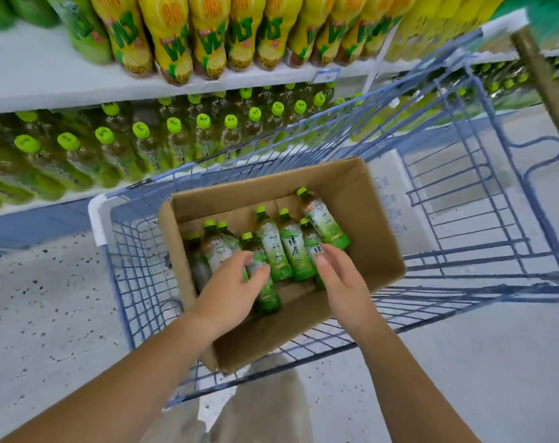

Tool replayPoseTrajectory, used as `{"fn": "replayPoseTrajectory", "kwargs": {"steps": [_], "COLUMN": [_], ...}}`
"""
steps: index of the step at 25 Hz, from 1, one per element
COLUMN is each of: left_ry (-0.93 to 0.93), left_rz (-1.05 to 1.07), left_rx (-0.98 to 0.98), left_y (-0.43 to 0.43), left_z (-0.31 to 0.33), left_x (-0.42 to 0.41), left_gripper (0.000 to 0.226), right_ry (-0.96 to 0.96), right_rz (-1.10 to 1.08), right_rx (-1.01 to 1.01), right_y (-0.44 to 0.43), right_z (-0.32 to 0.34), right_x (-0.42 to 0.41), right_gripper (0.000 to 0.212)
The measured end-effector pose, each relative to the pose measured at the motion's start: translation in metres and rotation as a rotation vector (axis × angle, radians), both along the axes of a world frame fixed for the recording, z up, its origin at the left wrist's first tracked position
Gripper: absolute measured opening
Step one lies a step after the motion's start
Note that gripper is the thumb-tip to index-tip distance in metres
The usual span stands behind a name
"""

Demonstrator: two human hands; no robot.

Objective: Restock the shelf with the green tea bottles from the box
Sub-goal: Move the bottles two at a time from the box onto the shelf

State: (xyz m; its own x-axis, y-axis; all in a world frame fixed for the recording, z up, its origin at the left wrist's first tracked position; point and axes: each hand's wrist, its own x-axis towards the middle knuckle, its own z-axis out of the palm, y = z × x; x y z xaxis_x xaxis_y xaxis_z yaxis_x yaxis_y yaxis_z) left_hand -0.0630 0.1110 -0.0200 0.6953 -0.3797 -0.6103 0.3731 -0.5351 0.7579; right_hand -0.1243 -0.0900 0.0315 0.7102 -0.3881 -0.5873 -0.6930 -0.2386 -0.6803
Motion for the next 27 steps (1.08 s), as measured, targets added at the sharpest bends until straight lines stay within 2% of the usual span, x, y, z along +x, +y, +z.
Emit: {"fn": "replayPoseTrajectory", "kwargs": {"steps": [3,6,14,16,18,19,22,23,26,27], "left_ry": [0.047,0.062,0.039,0.038,0.035,0.057,0.142,0.122,0.038,0.052], "left_rz": [0.035,0.111,0.064,0.057,0.07,0.089,0.094,0.083,0.081,0.061], "left_rx": [0.008,0.012,0.295,0.335,0.384,0.402,0.458,0.509,0.594,0.602], "left_y": [-0.04,-0.079,-0.142,-0.163,-0.187,-0.197,-0.221,-0.228,-0.237,-0.237], "left_z": [-0.039,-0.078,-0.159,-0.167,-0.175,-0.18,-0.183,-0.186,-0.188,-0.19], "left_x": [0.005,0.014,0.045,0.044,0.039,0.037,0.035,0.034,0.029,0.03], "left_gripper": [0.09,0.081,0.067,0.051,0.02,0.017,0.012,0.021,0.04,0.043], "right_ry": [0.043,0.086,0.148,0.174,0.179,0.178,0.201,0.201,0.182,0.184], "right_rz": [0.076,0.158,0.466,0.473,0.454,0.453,0.459,0.454,0.447,0.45], "right_rx": [-0.029,-0.1,-0.32,-0.329,-0.322,-0.322,-0.318,-0.317,-0.296,-0.289], "right_y": [-0.044,-0.094,-0.174,-0.179,-0.182,-0.182,-0.188,-0.191,-0.194,-0.194], "right_z": [-0.042,-0.082,-0.174,-0.191,-0.203,-0.207,-0.218,-0.221,-0.228,-0.23], "right_x": [0.019,0.04,0.095,0.101,0.105,0.107,0.109,0.109,0.11,0.11], "right_gripper": [0.041,0.046,0.037,0.032,0.019,0.021,0.048,0.05,0.034,0.039]}}
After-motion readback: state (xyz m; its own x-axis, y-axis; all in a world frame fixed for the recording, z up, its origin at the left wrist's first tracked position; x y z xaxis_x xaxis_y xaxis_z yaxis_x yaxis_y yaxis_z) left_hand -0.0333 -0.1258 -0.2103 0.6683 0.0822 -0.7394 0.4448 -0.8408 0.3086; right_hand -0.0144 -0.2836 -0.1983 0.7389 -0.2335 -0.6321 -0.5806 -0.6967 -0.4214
